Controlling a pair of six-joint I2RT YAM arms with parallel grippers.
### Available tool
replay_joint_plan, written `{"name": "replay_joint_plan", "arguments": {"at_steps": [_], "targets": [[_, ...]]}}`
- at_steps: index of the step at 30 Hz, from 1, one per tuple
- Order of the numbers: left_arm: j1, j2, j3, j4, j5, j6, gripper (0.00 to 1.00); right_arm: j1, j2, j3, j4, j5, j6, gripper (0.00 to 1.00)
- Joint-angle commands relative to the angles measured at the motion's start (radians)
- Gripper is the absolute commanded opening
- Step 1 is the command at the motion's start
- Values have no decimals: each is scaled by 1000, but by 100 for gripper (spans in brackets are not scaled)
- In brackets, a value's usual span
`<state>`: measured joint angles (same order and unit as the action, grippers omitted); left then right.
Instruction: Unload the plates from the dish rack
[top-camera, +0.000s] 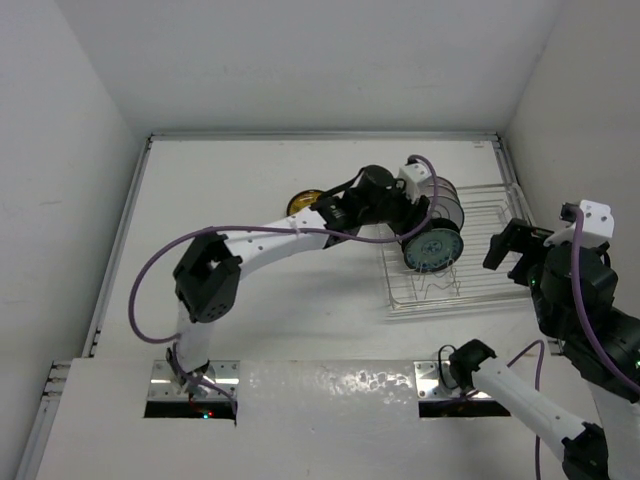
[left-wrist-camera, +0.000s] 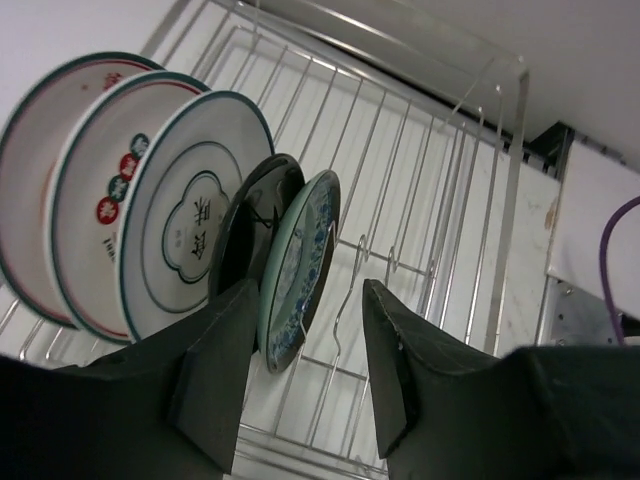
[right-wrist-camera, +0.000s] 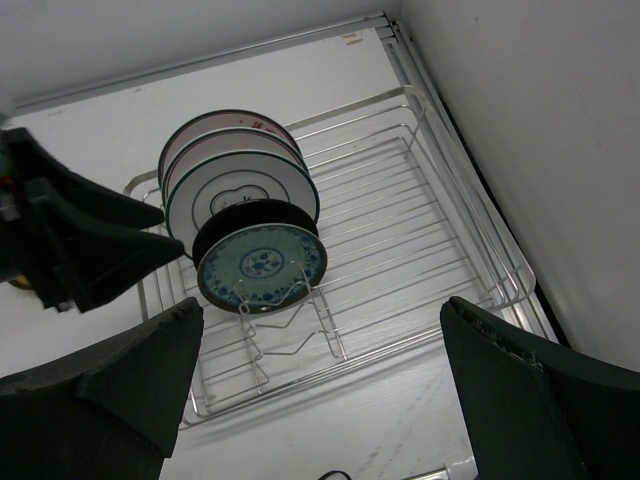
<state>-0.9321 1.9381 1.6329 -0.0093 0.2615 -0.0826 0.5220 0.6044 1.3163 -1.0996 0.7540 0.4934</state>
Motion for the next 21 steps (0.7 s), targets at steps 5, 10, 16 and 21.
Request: {"name": "replay_joint_plan", "arguments": {"at_steps": [5,10,16,21], "targets": [[-25,166,168,-83,24,136,43,6,-29,-2,-40,-12,-29,99],[-30,213,199,-92,27,158,41,7,-52,3,-46,-5,-41,99],[-33,246,202,-87,-8,170,40,6,-60,-14,-26,-41,-52,99],[-34,266,200,-86,21,168,25,6,-66,-43,-2,-50,-55,99]]}}
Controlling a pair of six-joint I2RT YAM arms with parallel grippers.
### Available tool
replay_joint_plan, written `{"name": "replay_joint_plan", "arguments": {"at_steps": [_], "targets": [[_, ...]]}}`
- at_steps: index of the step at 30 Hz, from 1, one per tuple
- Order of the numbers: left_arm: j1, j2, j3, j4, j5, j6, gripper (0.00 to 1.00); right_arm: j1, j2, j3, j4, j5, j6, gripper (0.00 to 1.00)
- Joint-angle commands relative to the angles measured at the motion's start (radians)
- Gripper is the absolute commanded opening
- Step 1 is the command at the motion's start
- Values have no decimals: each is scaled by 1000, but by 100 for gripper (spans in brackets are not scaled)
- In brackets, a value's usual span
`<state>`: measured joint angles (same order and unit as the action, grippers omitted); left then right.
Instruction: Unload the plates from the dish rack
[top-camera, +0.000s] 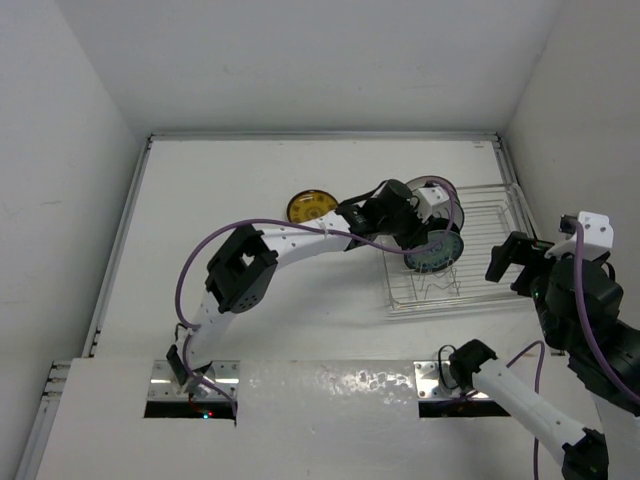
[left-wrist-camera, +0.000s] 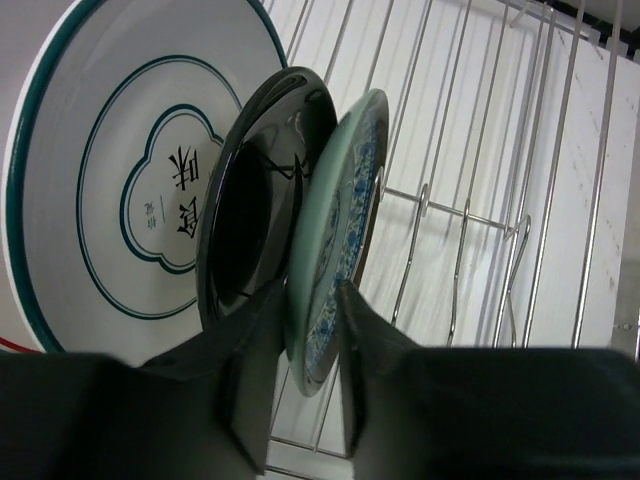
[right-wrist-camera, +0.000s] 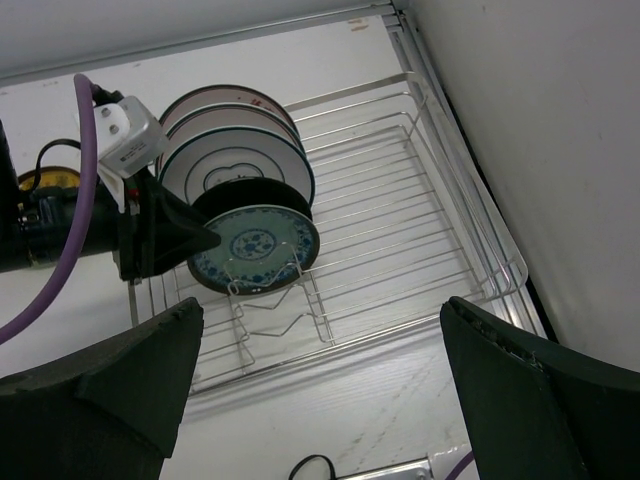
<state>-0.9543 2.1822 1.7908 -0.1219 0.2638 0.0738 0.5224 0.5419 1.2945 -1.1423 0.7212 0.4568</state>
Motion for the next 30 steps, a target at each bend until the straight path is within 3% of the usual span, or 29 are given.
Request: {"name": "replay_joint_plan", "arguments": {"at_steps": [1,2,9,13,24,30], "targets": [[-12,22,39,30,21,11,22,5,-3,-26,44,-19,-18,99],[-14,22,33,36,28,11,17,5,-2,-32,50,-19,-18,99],[-21,-12,6,67,17,23,11,5,1,-38,53,-31,-14,99],[-23,-44,-19,99,-6,43,0,5,-10,-40,59,-32,-4,99],[-23,-117,-1,65,54,176,0,7,-16,-26,53,-35,6,99],[-23,-202,-14,74,31,173,0,5,-16,-23,52,-31,11,99]]}}
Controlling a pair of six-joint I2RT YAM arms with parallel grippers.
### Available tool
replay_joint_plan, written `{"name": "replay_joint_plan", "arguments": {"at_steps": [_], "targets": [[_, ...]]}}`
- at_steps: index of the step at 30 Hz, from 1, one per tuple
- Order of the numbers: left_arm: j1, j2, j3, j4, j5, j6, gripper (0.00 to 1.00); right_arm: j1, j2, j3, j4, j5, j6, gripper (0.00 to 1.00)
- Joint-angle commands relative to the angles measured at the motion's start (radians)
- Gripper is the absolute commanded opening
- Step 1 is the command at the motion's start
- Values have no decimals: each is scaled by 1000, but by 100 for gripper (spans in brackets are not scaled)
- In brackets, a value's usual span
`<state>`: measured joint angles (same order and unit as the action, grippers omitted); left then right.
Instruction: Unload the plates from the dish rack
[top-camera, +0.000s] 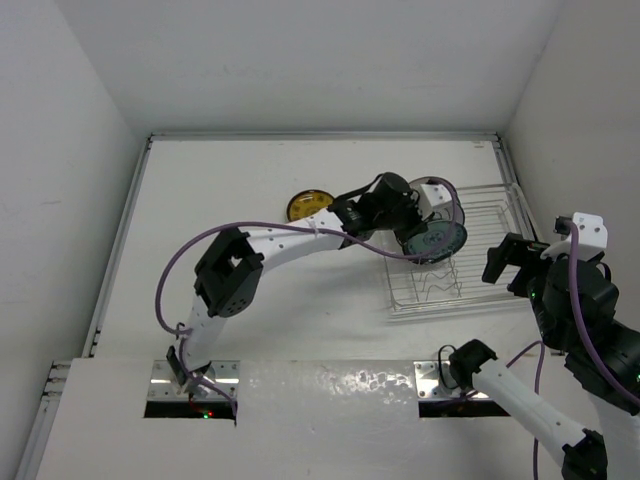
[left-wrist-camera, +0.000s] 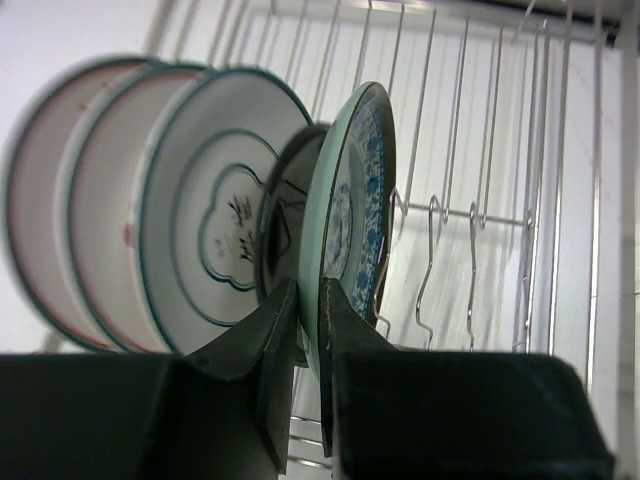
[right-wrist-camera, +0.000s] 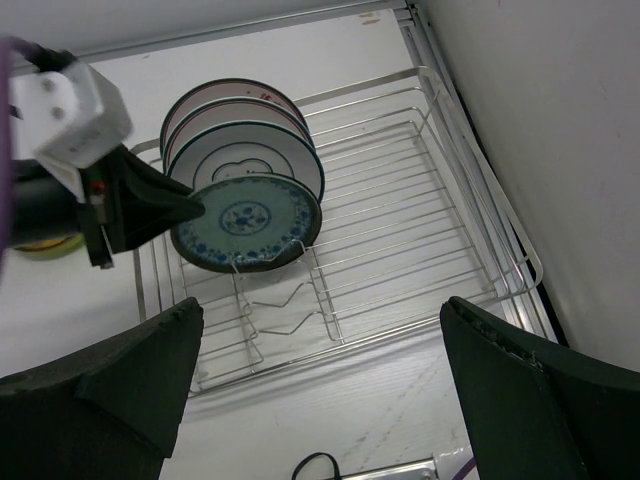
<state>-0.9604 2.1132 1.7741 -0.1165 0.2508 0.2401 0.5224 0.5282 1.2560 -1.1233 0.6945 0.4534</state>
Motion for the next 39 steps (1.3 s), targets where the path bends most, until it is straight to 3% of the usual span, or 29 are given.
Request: {"name": "replay_joint_plan", "arguments": {"at_steps": [1,6,9,13,16,18,21,22,27,34,39], "targets": [[-17,-148,-5,80,42,1,0,5,-2,17,31,-3,13,99],[-17,-262,-57,152,-17,-54,0,5,1,31,30,0,19,99],[-17,-338,-82,170,-123,-99,0,5,4,42,26,8,21,99],[0,-459,-153,202,-493,-197,0,5,7,45,37,7,22,99],[72,-508,-173,135,-678,-336,0,5,16,29,56,-9,27,99],[141,-527,-197,71,-708,-473,0,7,26,10,66,-38,30,99],[334,-521,-206,-70,-627,-663,0,5,46,-13,88,-72,36,99],[432,-498,-212,-110,-543,-692,0,7,49,-20,100,-76,37,99],[616,-365,-231,-121,-387,-757,0,5,62,-59,143,-113,41,99],[670,-239,-268,-95,-263,-795,0,5,81,-76,151,-124,34,99],[670,-234,-349,-54,-203,-809,0,5,79,-90,155,-127,33,99]]}}
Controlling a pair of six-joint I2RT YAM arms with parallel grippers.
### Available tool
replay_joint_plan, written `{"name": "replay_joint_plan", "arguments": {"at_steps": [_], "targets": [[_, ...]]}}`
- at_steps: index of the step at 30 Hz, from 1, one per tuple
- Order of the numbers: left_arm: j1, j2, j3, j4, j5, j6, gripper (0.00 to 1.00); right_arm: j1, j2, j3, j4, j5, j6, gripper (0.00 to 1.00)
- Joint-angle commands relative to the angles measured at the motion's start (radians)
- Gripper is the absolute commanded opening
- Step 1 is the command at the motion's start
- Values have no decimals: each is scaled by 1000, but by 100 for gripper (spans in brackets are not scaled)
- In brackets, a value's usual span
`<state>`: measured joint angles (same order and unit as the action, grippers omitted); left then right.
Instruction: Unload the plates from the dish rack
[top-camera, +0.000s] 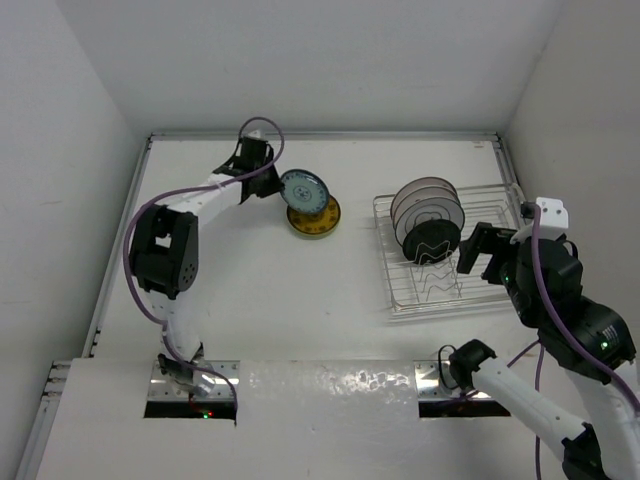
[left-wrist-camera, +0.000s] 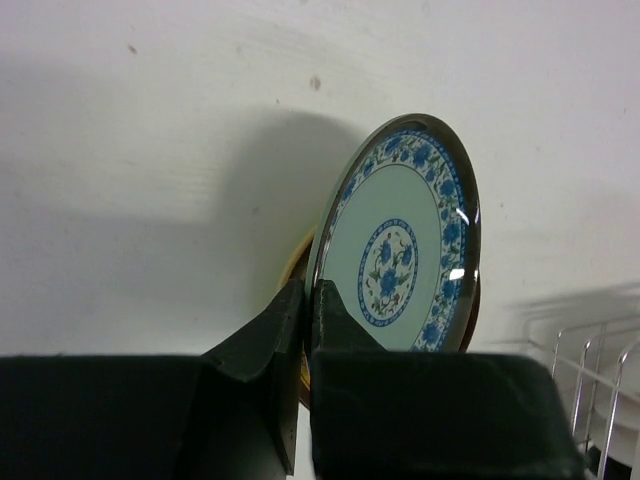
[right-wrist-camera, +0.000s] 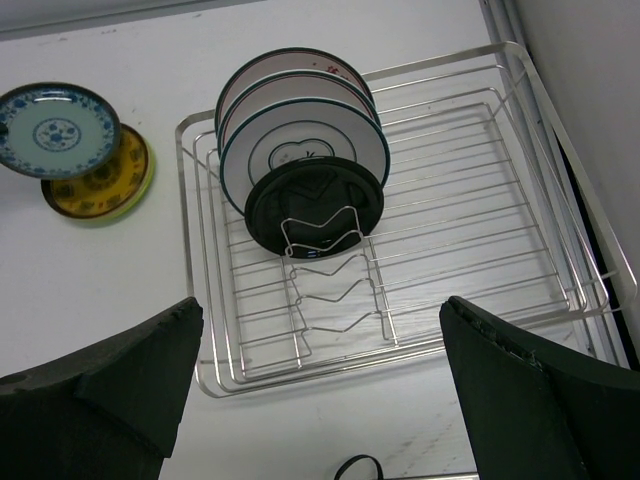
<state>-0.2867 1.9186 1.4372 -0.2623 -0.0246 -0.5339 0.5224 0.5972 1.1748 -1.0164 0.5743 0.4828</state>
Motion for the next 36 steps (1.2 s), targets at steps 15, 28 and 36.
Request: {"name": "replay_joint_plan", "arguments": {"at_steps": [15,28,36], "targets": [[-68,-142,-150,114,66,-2,82,7,18,-61,84,-30,13,99],[-495,-247,-49,193,-48,494,83,5,69,-41,38,160,14,99],[-620,-101,112,318,184,715,73,5,53,-3,18,194,-3,99]]}}
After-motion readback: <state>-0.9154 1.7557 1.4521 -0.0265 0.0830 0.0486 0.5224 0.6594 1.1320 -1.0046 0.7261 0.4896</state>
